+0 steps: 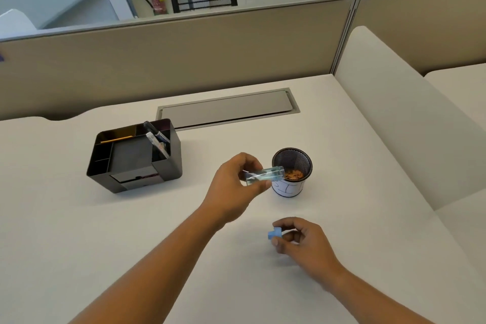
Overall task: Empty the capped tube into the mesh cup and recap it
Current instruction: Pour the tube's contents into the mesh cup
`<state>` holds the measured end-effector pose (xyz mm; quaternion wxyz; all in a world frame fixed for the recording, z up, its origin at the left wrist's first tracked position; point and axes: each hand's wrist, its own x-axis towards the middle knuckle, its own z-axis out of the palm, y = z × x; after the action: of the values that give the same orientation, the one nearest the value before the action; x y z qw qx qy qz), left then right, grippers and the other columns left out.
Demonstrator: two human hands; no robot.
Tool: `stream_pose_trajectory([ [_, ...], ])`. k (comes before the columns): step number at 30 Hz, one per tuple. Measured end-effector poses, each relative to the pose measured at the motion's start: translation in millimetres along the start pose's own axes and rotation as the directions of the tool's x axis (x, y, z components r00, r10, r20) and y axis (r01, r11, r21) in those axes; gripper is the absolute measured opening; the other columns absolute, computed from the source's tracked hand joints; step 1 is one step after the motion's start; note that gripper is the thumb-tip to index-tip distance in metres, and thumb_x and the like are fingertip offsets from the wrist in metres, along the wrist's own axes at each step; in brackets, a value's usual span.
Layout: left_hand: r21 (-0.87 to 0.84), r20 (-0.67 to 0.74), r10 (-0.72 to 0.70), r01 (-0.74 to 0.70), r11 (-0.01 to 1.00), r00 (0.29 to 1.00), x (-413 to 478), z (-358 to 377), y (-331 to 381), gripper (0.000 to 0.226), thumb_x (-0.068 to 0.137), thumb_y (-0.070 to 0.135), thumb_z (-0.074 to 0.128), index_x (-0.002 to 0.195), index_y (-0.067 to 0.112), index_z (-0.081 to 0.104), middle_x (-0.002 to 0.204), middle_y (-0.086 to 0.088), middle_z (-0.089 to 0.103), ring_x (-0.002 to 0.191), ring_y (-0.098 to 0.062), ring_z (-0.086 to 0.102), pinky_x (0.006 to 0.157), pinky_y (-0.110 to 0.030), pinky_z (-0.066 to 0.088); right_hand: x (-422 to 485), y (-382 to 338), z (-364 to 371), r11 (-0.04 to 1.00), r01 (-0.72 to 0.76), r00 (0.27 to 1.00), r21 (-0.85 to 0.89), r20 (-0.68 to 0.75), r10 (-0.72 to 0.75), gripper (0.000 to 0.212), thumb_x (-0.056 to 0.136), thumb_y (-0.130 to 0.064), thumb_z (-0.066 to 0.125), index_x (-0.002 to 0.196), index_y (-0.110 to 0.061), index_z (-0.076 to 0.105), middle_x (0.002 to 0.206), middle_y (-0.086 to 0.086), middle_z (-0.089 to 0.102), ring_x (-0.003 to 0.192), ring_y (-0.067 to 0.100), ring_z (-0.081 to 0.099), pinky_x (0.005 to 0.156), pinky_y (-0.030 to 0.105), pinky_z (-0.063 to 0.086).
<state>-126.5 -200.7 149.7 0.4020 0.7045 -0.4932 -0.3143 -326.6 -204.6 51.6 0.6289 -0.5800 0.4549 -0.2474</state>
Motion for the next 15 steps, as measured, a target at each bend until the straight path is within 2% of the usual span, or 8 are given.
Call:
stream_pose_trajectory([
  [3,-0.075,-0.041,-0.031,0.028,0.997,0.999,-32.7,-14.9,-13.0,0.031,0.076,0.026,0.083,0.09,0.041,0.059,0.091,0.015,0.069,0.086,-0.015,0.066,0.067,-0.03,0.06,-14.3,-21.4,12.1,0.994,-0.001,0.999,0.111,-0.034,0.005,0.026,0.079,-0.011,0.082,0.097,-0.028,0.075,0.089,0.0,0.08,0.073,0.016,0.074,0.08,0.039,0.063],
  [8,-0.143,-0.106,-0.081,0.065,0.988,0.991,-72.2,-47.0,-33.7,0.032,0.076,0.019,0.083,0.09,0.039,0.062,0.089,0.024,0.068,0.083,-0.013,0.067,0.07,-0.038,0.061,-24.3,-65.9,30.7,0.977,0.081,0.996,0.195,-0.048,-0.073,0.032,0.082,-0.001,0.077,0.103,-0.026,0.075,0.088,0.003,0.08,0.074,0.015,0.073,0.073,0.024,0.059],
  [13,-0.176,-0.15,-0.119,0.092,0.98,0.982,-96.8,-75.9,-52.4,0.031,0.076,0.018,0.083,0.09,0.037,0.063,0.09,0.017,0.071,0.084,-0.015,0.068,0.072,-0.041,0.061,-27.0,-96.5,57.8,0.978,0.185,0.982,0.099,0.03,-0.188,0.035,0.083,0.002,0.075,0.102,-0.028,0.075,0.08,0.003,0.078,0.073,0.016,0.073,0.077,0.027,0.061],
  [15,-0.197,-0.153,-0.123,0.092,0.976,0.98,-105.4,-84.9,-57.6,0.03,0.076,0.017,0.082,0.09,0.036,0.063,0.09,0.015,0.071,0.081,-0.017,0.068,0.071,-0.041,0.061,-27.2,-102.4,71.7,0.977,0.211,0.975,0.037,0.059,-0.213,0.036,0.082,0.002,0.076,0.102,-0.028,0.075,0.083,0.003,0.078,0.074,0.015,0.072,0.072,0.025,0.06],
])
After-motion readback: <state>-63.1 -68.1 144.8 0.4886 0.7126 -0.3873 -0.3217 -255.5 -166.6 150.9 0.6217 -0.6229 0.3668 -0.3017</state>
